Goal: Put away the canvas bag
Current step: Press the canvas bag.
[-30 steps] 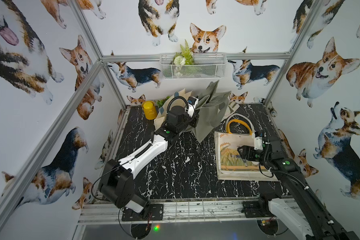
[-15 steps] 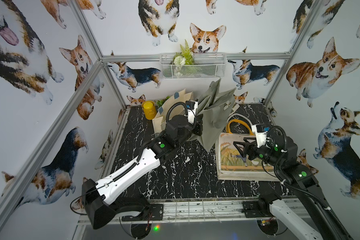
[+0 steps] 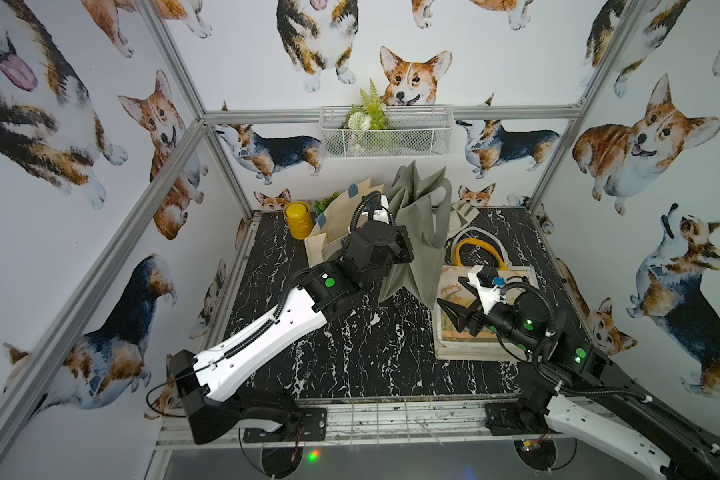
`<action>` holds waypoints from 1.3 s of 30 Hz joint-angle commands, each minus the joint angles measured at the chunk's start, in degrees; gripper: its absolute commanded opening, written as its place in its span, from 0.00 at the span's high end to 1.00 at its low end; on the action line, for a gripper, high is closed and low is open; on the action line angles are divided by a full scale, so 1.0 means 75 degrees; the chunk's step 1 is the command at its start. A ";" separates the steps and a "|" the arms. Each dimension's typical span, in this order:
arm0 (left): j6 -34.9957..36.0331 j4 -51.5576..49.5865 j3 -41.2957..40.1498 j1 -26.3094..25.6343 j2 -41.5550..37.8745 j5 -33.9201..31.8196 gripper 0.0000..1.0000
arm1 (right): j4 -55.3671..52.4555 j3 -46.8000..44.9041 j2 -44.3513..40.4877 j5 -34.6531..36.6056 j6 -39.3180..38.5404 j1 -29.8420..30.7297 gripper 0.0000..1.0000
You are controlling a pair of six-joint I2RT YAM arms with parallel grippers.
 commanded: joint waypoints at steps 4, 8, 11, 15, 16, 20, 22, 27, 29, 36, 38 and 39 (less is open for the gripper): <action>-0.0764 -0.0024 0.0336 -0.0227 0.0032 -0.0830 1.00 | 0.2711 -0.0081 0.1152 0.1640 -0.1016 0.0778 0.17; -0.1071 -0.0100 0.0399 -0.0313 0.0059 -0.1144 1.00 | 0.4195 -0.0066 0.2096 0.2506 -0.1580 0.1458 0.16; -0.1195 -0.0110 0.0461 -0.0353 0.0103 -0.1418 1.00 | 0.5231 0.0008 0.2793 0.3226 -0.2086 0.2025 0.15; -0.1294 -0.0128 0.0657 -0.0427 0.0150 -0.1668 1.00 | 0.6775 -0.0010 0.3712 0.4488 -0.2598 0.2463 0.15; -0.1312 -0.0146 0.0707 -0.0446 0.0166 -0.1710 1.00 | 0.7345 -0.0062 0.3951 0.4818 -0.2832 0.2558 0.15; -0.1591 -0.0267 0.0784 -0.0501 0.0156 -0.1788 1.00 | 0.9091 0.0072 0.4956 0.5785 -0.3827 0.2770 0.14; -0.1713 -0.0317 0.0801 -0.0517 0.0144 -0.1776 1.00 | 0.9787 0.0262 0.5448 0.6117 -0.4291 0.2845 0.14; -0.1754 -0.0436 0.0867 -0.0537 0.0087 -0.1837 1.00 | 1.0863 0.0776 0.6384 0.6990 -0.4930 0.2911 0.17; -0.1678 -0.0428 0.0800 -0.0537 -0.0023 -0.1952 1.00 | 1.1015 0.0677 0.6388 0.7167 -0.4906 0.2908 0.24; -0.1705 -0.0213 0.0615 -0.0463 -0.0426 -0.1923 1.00 | 0.8757 0.0202 0.5734 0.6770 -0.3719 0.2908 0.51; -0.1808 -0.0143 0.0614 -0.0466 -0.0454 -0.1785 1.00 | 0.7917 0.0244 0.5559 0.6716 -0.3220 0.2908 0.61; -0.1810 -0.0144 0.0629 -0.0461 -0.0453 -0.1729 1.00 | 0.7778 0.0218 0.5491 0.6728 -0.3131 0.2908 0.66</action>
